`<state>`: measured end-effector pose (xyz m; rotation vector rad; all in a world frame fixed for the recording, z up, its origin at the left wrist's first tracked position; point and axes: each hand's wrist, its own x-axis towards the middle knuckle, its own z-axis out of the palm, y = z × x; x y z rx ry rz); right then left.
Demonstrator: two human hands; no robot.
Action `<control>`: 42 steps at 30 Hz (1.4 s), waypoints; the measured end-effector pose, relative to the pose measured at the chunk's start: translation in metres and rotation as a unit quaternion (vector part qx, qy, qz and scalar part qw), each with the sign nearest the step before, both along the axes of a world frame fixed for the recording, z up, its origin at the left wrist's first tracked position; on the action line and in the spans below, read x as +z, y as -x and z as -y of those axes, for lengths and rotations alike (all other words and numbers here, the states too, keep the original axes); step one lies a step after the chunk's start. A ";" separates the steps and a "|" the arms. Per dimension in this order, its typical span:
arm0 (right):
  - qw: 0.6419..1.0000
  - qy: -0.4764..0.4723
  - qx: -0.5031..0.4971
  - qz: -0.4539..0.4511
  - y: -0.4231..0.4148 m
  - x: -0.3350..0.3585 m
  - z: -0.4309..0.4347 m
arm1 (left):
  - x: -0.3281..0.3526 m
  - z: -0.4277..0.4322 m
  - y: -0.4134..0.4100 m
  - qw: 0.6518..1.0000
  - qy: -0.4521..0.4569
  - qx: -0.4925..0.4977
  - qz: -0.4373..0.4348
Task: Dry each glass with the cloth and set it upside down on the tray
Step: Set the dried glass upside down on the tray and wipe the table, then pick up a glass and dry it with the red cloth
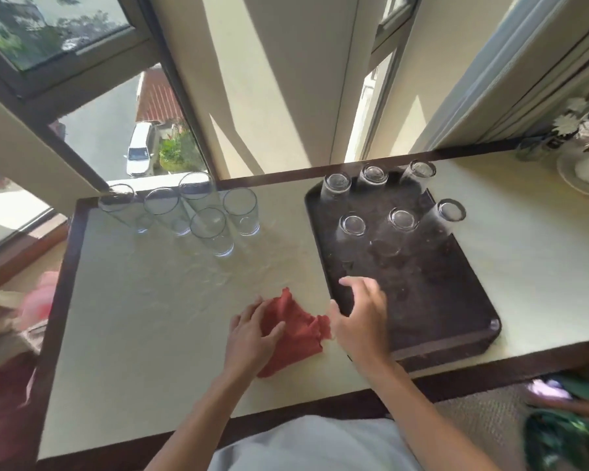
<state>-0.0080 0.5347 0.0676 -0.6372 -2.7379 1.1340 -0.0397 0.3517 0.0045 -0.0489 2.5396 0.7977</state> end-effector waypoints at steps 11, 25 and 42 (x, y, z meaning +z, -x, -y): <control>0.925 -0.195 0.178 0.272 -0.004 -0.075 0.127 | -0.008 0.153 0.001 0.963 -0.184 0.179 -0.076; 0.938 -0.235 0.059 0.248 0.012 -0.089 0.186 | 0.011 0.244 0.177 0.934 -0.205 0.268 -0.120; 0.972 0.145 -0.090 0.163 0.005 -0.064 0.153 | -0.004 0.239 0.208 0.914 -0.248 0.255 -0.194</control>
